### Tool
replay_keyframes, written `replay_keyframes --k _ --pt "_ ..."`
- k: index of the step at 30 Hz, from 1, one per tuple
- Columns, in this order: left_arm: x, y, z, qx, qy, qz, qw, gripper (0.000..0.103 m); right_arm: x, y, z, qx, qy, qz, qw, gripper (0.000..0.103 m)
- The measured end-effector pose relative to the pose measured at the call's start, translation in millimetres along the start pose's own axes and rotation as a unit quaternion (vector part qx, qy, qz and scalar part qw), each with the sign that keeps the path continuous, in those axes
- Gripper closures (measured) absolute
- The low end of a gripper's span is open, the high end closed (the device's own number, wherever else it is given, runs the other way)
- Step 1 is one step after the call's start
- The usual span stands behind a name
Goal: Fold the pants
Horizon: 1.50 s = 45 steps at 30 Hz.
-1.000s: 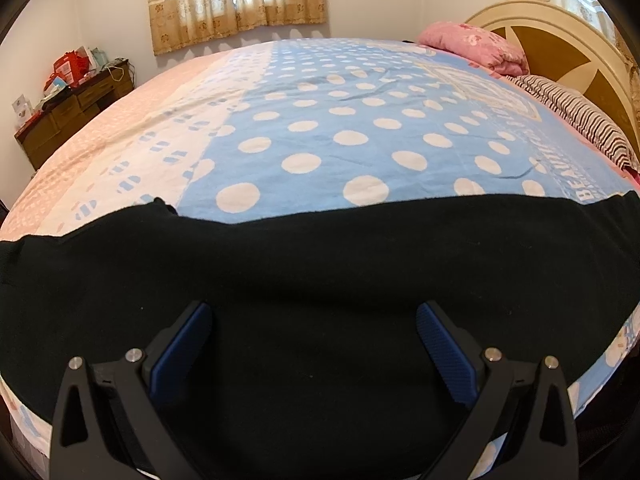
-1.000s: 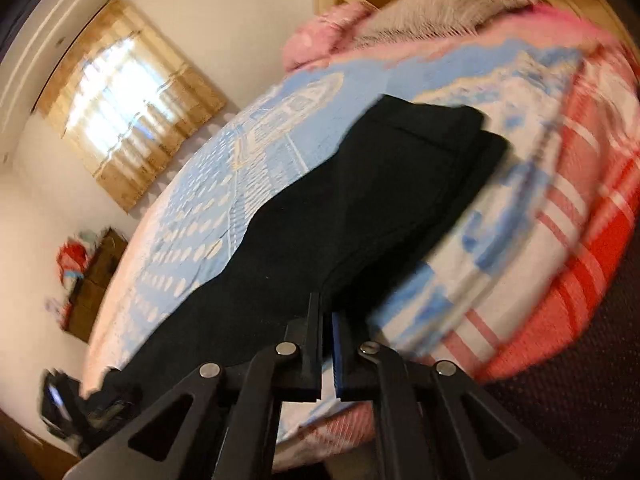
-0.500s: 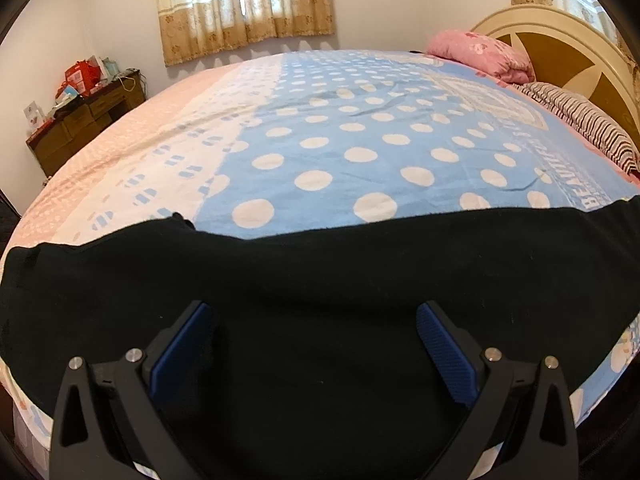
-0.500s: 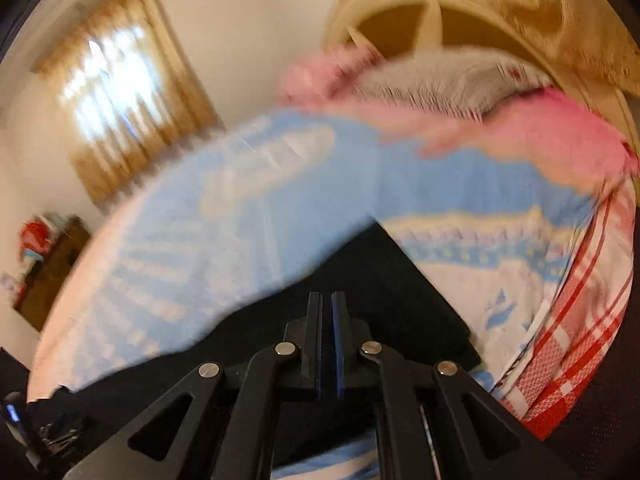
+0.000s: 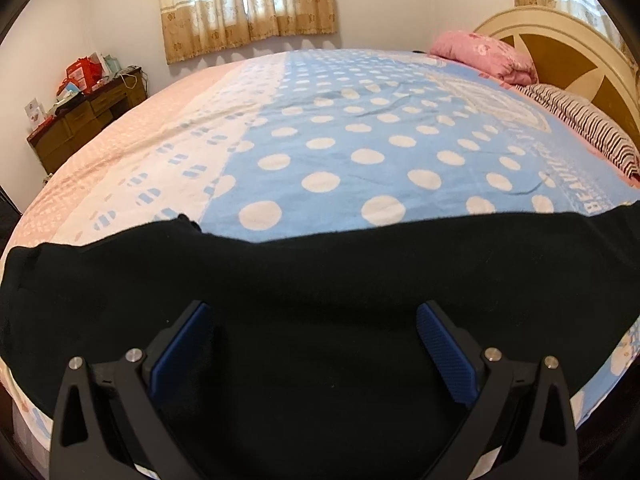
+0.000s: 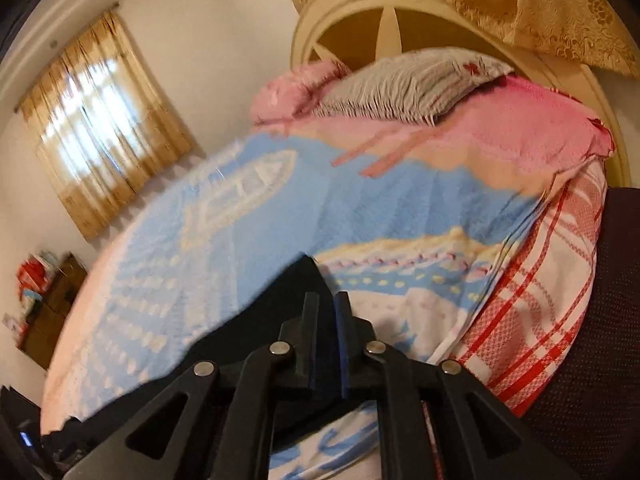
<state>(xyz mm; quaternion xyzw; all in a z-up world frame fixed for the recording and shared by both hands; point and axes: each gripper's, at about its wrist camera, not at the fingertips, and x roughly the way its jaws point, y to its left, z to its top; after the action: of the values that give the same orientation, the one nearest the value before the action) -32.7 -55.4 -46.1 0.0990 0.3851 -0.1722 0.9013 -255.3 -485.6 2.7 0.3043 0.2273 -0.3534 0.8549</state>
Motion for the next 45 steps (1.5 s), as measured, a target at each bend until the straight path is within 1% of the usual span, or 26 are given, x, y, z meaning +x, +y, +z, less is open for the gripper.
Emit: replay_keyframes --k 1,3,4,6,8,10,13,14,16,17,18,19,22,24,25,27,29,31,32,34,35,36,39,42,44,45 --pt "-1 1 0 -0.001 -0.002 -0.002 1.0000 0.000 4 -2 -2 0.001 0.009 0.000 1.000 0.089" --pt "-1 2 0 -0.004 -0.001 -0.001 1.0000 0.000 8 -4 -8 -0.005 0.016 -0.004 1.000 0.070" --pt "-1 3 0 -0.005 0.000 0.000 1.0000 0.000 7 -5 -11 -0.009 0.014 -0.006 1.000 0.067" --pt "0 6 -1 -0.009 0.002 0.003 1.0000 0.000 3 -8 -14 -0.008 0.015 0.018 1.000 0.053" --pt "1 9 -1 -0.013 0.006 0.004 0.9999 0.000 3 -3 -17 -0.028 0.020 0.019 0.999 0.051" --pt "3 12 -1 -0.019 0.009 0.001 0.9998 0.000 6 10 -20 -0.068 0.026 -0.004 0.997 0.051" --pt "4 13 -2 -0.027 0.014 -0.005 0.9995 0.000 15 32 -26 -0.152 0.044 -0.065 0.985 0.051" --pt "5 13 -3 -0.028 0.015 -0.004 0.9995 0.000 20 42 -31 -0.191 0.053 -0.092 0.976 0.051" --pt "3 13 -4 -0.029 0.015 -0.004 0.9995 0.000 24 52 -36 -0.235 0.064 -0.107 0.964 0.053" --pt "3 13 -3 -0.029 0.014 -0.005 0.9995 0.000 23 53 -39 -0.243 0.069 -0.100 0.962 0.066" --pt "2 13 -4 -0.029 0.011 -0.005 0.9995 0.000 22 52 -39 -0.242 0.076 -0.081 0.964 0.080" --pt "1 14 -4 -0.030 0.009 -0.005 0.9995 0.000 21 50 -38 -0.235 0.084 -0.062 0.966 0.082" --pt "-1 19 -4 -0.035 0.006 -0.005 0.9993 0.000 17 47 -34 -0.213 0.087 -0.047 0.972 0.086" --pt "-1 23 -4 -0.042 0.005 -0.006 0.9991 0.000 3 54 -31 -0.191 0.071 -0.017 0.979 0.086" --pt "-2 25 -4 -0.044 0.004 -0.006 0.9990 0.000 -4 63 -32 -0.193 0.062 -0.007 0.979 0.086" --pt "-5 30 -4 -0.046 -0.001 -0.003 0.9989 0.000 -27 95 -37 -0.226 0.035 0.028 0.973 0.086" --pt "-8 35 -3 -0.051 -0.007 0.001 0.9987 0.000 -42 131 -48 -0.256 0.027 0.073 0.963 0.086" --pt "-10 41 -1 -0.058 -0.012 0.004 0.9983 0.000 -49 164 -63 -0.276 0.036 0.122 0.953 0.086" --pt "-11 44 0 -0.061 -0.014 0.006 0.9980 0.000 -50 175 -69 -0.282 0.040 0.138 0.949 0.086" --pt "-12 49 0 -0.066 -0.017 0.010 0.9976 0.000 -48 206 -92 -0.298 0.058 0.184 0.935 0.086" --pt "-12 53 0 -0.069 -0.018 0.013 0.9974 0.000 -43 225 -110 -0.308 0.071 0.210 0.925 0.086" --pt "-12 55 -1 -0.071 -0.018 0.015 0.9972 0.000 -39 237 -123 -0.317 0.078 0.223 0.919 0.086" --pt "-13 66 -3 -0.080 -0.019 0.023 0.9964 0.000 -24 275 -174 -0.361 0.106 0.248 0.893 0.086" --pt "-15 76 -6 -0.085 -0.019 0.032 0.9957 0.000 -11 295 -220 -0.393 0.128 0.263 0.872 0.084" --pt "-15 82 -8 -0.088 -0.020 0.038 0.9952 0.000 -2 304 -243 -0.414 0.136 0.257 0.862 0.077" --pt "-16 84 -8 -0.089 -0.020 0.040 0.9950 0.000 1 306 -249 -0.413 0.142 0.257 0.862 0.066"
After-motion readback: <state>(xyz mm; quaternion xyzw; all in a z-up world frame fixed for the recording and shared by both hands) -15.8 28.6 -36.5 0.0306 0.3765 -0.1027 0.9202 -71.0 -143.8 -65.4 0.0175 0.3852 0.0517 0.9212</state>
